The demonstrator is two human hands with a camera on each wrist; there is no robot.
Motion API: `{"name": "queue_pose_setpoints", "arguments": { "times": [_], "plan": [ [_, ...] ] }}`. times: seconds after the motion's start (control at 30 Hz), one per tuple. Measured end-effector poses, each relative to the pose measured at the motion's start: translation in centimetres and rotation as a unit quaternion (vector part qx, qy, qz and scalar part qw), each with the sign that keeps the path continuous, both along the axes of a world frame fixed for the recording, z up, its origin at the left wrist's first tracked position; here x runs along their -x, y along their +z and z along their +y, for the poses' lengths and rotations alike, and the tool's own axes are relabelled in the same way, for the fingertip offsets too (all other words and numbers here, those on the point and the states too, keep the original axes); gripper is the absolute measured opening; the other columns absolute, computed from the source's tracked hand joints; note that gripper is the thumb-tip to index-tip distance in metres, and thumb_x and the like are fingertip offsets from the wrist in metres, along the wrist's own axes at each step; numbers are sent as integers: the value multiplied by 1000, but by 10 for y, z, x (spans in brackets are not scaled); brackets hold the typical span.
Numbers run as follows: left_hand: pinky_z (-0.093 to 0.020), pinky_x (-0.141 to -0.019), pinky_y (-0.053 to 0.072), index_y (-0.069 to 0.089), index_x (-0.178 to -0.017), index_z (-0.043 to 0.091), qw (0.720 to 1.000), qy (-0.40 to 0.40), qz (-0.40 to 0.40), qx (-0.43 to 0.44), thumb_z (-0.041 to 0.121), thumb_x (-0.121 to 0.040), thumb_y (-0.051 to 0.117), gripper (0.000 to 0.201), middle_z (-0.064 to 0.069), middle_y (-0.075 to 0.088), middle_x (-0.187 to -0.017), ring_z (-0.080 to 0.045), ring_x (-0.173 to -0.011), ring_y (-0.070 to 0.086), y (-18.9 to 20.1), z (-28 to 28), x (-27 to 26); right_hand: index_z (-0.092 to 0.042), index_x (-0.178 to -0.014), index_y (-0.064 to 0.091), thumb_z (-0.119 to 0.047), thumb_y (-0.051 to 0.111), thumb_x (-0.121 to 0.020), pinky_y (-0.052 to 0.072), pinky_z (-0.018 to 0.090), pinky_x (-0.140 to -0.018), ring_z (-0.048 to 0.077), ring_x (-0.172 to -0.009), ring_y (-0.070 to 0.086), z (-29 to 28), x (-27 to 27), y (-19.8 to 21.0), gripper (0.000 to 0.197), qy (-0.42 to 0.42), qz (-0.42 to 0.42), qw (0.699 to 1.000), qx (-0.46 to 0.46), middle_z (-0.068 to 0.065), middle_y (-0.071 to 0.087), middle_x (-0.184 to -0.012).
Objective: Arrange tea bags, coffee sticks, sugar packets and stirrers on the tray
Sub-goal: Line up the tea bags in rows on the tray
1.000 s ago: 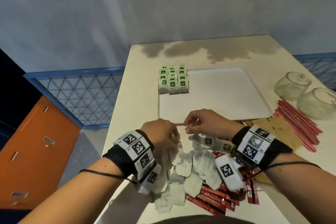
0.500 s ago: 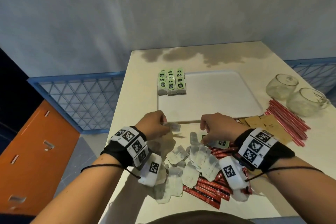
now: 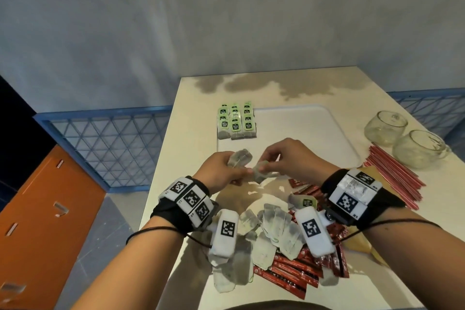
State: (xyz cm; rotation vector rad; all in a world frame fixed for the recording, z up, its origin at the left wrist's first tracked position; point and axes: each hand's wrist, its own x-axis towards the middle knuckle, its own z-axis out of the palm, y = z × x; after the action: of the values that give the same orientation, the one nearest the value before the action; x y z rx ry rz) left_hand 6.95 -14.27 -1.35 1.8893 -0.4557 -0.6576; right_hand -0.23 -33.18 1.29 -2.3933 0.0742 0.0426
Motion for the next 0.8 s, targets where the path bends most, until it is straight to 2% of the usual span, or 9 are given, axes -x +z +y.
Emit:
{"name": "queue_pose_setpoints", "arguments": {
  "times": [0.07,0.13,0.27,0.37,0.43,0.5,0.67,0.77,0.8],
  "plan": [
    [-35,-75,58,70,-100,4,1000,-12,3,-1,29,-88,72,28,-10,76,-87,-19,-69,64,1,-6,0,-19,-82,79,-27,82,-79,45,16,-52,-1,-47,55,3,-9,4,9,-11,-10,999,-45,-6,70,-65],
    [-35,-70,58,69,-94,6,999,38,29,11,27,-96,62,23,-9,73,-85,-20,-65,63,3,-8,-5,-14,-85,79,-20,79,-82,50,19,-51,4,-47,57,4,-20,6,7,-27,-15,997,-72,-5,68,-60],
    [-26,-53,55,65,-101,5,981,141,119,56,22,-101,51,22,-9,65,-77,-19,-56,61,6,-1,-27,-5,-98,76,-12,69,-91,57,27,-62,14,-57,62,2,-53,-3,12,-59,-16,996,-68,9,72,-74],
    [-28,-54,55,63,-101,6,974,177,132,53,24,-100,52,21,-8,64,-76,-19,-57,61,7,7,-49,-8,-101,75,-13,66,-93,54,31,-66,8,-60,57,4,-79,-12,13,-30,11,999,-12,2,69,-81],
    [-34,-62,56,61,-95,5,967,195,151,59,22,-100,53,19,-12,65,-78,-22,-61,61,8,11,-63,-9,-102,75,-15,66,-93,50,27,-68,5,-64,54,8,-96,-17,14,-7,29,1000,10,-8,64,-77],
    [-35,-62,56,60,-93,3,960,204,174,80,17,-99,53,17,-15,64,-82,-24,-63,61,8,14,-75,-9,-100,76,-15,68,-91,45,22,-63,7,-66,56,10,-112,-22,13,-3,38,999,21,-13,60,-72],
    [-35,-63,58,58,-88,-2,938,217,233,138,9,-98,40,24,-21,64,-93,-27,-72,63,1,18,-95,-13,-94,77,-18,71,-88,37,24,-71,10,-81,56,10,-148,-36,10,-23,18,999,41,-5,66,-83],
    [-31,-49,51,54,-87,-6,923,233,265,157,11,-99,32,30,-25,61,-88,-30,-66,58,-3,20,-101,-16,-94,78,-20,73,-87,42,25,-72,11,-83,58,10,-165,-43,9,-33,5,999,31,-6,67,-83],
    [-30,-48,48,54,-86,-6,920,233,273,159,10,-98,30,31,-25,60,-86,-30,-64,55,-5,20,-102,-16,-94,78,-20,73,-87,44,26,-74,12,-84,60,11,-169,-44,9,-36,1,999,27,-5,68,-85]
  ]
}}
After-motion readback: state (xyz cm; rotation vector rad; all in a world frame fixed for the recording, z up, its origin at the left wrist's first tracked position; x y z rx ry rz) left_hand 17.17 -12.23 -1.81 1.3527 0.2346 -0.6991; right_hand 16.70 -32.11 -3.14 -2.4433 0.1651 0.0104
